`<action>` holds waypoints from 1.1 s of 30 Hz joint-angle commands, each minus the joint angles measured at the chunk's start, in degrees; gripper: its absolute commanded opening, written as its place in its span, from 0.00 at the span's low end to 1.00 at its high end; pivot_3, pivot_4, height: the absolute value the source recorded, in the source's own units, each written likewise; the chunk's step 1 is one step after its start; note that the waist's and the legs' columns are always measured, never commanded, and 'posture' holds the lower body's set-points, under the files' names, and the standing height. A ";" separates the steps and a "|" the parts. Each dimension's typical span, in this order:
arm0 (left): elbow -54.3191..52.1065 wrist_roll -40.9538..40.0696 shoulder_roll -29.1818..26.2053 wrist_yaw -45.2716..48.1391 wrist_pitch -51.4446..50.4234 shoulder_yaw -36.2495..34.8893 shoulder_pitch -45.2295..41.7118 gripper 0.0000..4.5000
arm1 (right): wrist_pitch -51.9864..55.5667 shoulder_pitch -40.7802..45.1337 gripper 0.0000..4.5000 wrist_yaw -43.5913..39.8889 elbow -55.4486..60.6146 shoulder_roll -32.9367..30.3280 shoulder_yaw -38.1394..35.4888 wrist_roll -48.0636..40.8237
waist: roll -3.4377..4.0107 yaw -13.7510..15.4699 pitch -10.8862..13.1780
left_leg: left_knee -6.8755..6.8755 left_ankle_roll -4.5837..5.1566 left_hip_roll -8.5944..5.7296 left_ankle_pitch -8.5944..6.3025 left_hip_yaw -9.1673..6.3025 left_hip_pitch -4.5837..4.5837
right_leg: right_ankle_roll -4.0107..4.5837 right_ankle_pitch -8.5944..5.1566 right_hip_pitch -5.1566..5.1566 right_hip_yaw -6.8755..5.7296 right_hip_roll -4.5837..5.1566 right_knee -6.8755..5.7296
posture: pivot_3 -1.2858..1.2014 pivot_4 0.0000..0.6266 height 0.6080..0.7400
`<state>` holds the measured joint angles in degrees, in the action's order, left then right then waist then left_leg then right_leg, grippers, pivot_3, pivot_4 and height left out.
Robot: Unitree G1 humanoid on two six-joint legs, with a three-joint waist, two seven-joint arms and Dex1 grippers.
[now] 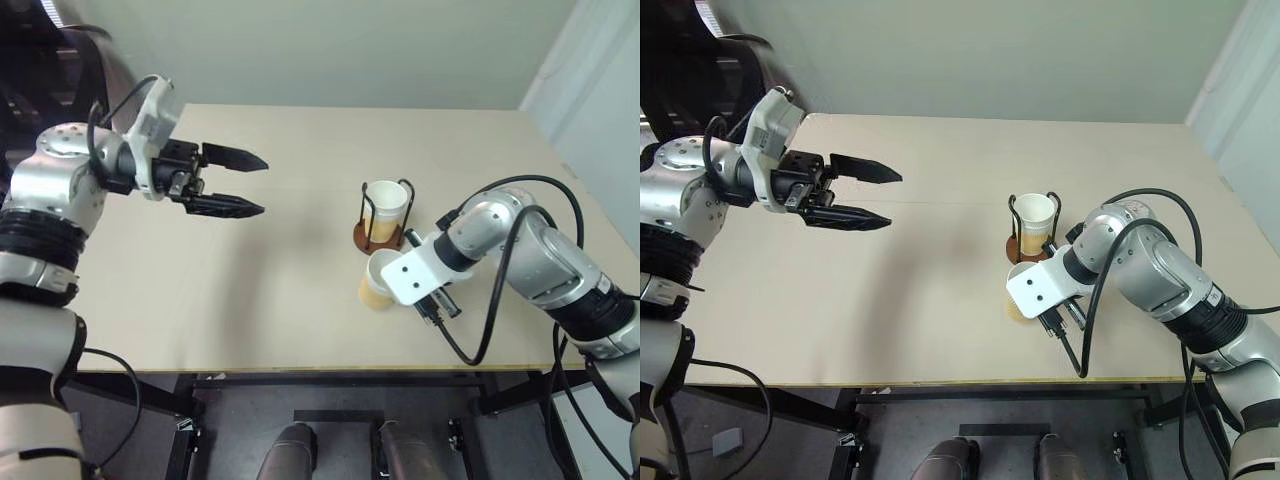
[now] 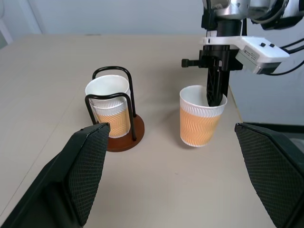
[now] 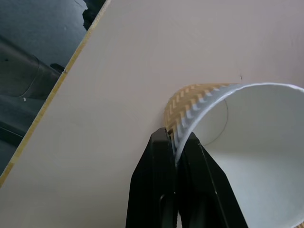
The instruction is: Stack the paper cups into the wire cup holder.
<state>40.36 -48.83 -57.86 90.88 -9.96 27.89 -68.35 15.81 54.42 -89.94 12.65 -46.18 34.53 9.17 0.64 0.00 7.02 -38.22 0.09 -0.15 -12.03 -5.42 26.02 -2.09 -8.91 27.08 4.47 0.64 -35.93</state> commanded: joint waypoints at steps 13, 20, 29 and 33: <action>3.53 2.45 2.33 1.62 -0.41 -7.88 -3.65 1.00 | -0.90 0.73 0.01 0.17 0.61 0.05 -2.47 0.03 | 0.00 -0.01 0.00 | -0.02 0.01 0.00 0.00 0.00 0.01 | 0.00 0.00 -0.01 0.00 0.00 0.00 | 0.52 0.24 1.00; 5.01 3.49 3.19 1.62 -0.58 -9.61 -4.52 1.00 | -0.90 0.70 0.01 0.20 0.62 0.06 -2.48 0.14 | 0.00 -0.04 0.00 | 0.00 0.01 0.01 0.00 0.00 0.00 | -0.01 0.00 0.00 0.00 0.00 0.01 | 0.52 0.24 1.00; 8.01 5.10 4.86 1.62 -0.59 -12.89 -6.03 1.00 | -0.74 1.50 0.01 -0.70 0.49 -0.47 -3.07 -0.39 | 0.00 -0.03 0.00 | -0.01 0.01 0.00 0.00 0.00 0.00 | -0.01 0.00 0.00 0.00 0.00 0.01 | 0.52 0.24 1.00; 8.41 5.56 5.25 1.62 -0.66 -13.64 -6.35 1.00 | 0.37 3.02 0.01 -1.82 -0.02 -1.00 -4.27 -1.33 | 0.00 -0.03 0.00 | -0.02 0.02 0.00 0.00 0.00 0.01 | -0.01 0.00 -0.01 0.01 0.00 0.01 | 0.52 0.24 1.00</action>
<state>48.75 -43.21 -52.43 90.90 -10.53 16.33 -72.72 15.73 55.31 -91.20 11.95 -46.36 33.83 8.68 0.63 -0.03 7.02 -38.24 0.10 -0.15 -12.03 -5.41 26.03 -2.10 -8.90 27.07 4.47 0.64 -35.91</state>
